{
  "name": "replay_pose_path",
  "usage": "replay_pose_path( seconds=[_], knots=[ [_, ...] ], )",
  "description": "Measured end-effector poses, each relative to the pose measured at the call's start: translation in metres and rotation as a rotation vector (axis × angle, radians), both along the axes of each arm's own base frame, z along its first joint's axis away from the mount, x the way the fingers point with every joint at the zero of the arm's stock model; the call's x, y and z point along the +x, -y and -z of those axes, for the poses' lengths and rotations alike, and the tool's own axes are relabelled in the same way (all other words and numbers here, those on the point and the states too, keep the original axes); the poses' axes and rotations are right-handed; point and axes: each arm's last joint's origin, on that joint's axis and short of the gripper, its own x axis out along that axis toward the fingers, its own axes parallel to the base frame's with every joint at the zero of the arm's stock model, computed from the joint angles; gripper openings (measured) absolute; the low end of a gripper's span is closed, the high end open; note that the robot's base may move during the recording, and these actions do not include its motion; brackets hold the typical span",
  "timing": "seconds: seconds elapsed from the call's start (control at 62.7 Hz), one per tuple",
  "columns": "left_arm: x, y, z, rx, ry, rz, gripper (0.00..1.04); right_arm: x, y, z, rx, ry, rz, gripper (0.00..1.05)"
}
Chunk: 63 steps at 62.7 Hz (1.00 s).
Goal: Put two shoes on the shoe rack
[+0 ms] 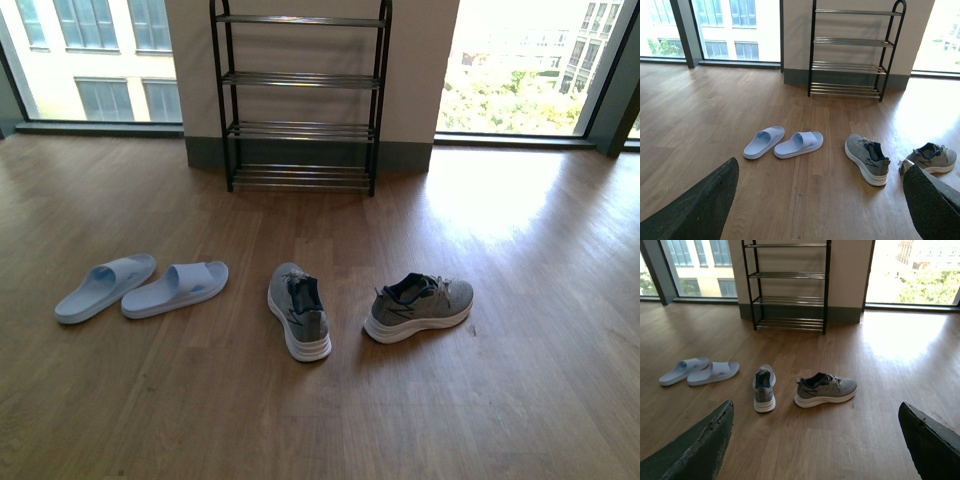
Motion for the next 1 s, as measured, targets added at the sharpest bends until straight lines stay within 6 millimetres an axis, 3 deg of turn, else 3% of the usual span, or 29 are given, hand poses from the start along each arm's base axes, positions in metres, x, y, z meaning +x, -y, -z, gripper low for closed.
replay_pose_path(
  seconds=[1.005],
  knots=[
    [0.0000,0.0000,0.0000,0.000,0.000,0.000,0.95,0.0000,0.0000,0.0000,0.000,0.000,0.000,0.96]
  ],
)
